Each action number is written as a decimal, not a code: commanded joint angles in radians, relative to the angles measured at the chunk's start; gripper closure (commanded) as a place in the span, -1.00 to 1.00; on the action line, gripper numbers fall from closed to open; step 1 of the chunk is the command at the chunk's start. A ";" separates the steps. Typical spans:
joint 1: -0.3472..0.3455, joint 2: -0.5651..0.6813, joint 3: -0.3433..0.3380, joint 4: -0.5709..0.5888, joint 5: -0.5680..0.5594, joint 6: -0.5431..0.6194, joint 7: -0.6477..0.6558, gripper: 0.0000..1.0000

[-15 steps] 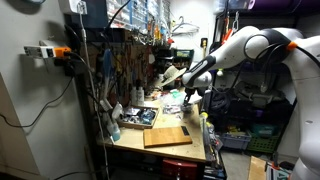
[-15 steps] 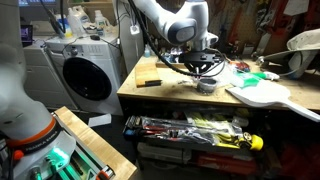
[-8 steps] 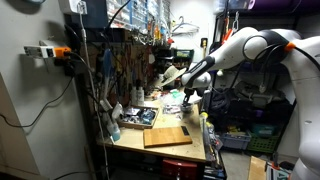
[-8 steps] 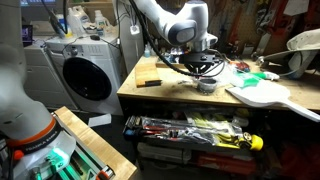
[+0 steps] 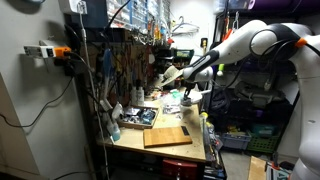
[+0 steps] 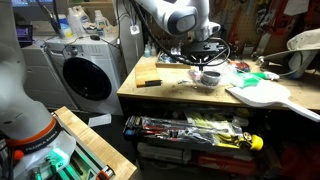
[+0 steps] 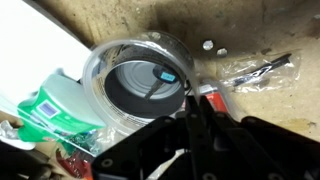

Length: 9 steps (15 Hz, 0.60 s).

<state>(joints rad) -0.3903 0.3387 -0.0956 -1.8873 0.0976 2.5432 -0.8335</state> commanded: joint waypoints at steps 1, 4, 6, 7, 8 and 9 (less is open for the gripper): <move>0.020 -0.102 -0.006 -0.065 -0.044 -0.019 -0.049 0.97; 0.047 -0.184 0.027 -0.138 -0.032 -0.011 -0.166 0.97; 0.083 -0.241 0.040 -0.196 -0.032 0.012 -0.224 0.97; 0.101 -0.268 0.048 -0.222 -0.026 0.015 -0.257 0.97; 0.122 -0.295 0.054 -0.250 -0.025 0.022 -0.284 0.97; 0.144 -0.321 0.059 -0.274 -0.022 0.022 -0.316 0.97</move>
<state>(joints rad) -0.2975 0.1340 -0.0433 -2.0351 0.0725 2.5399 -1.0532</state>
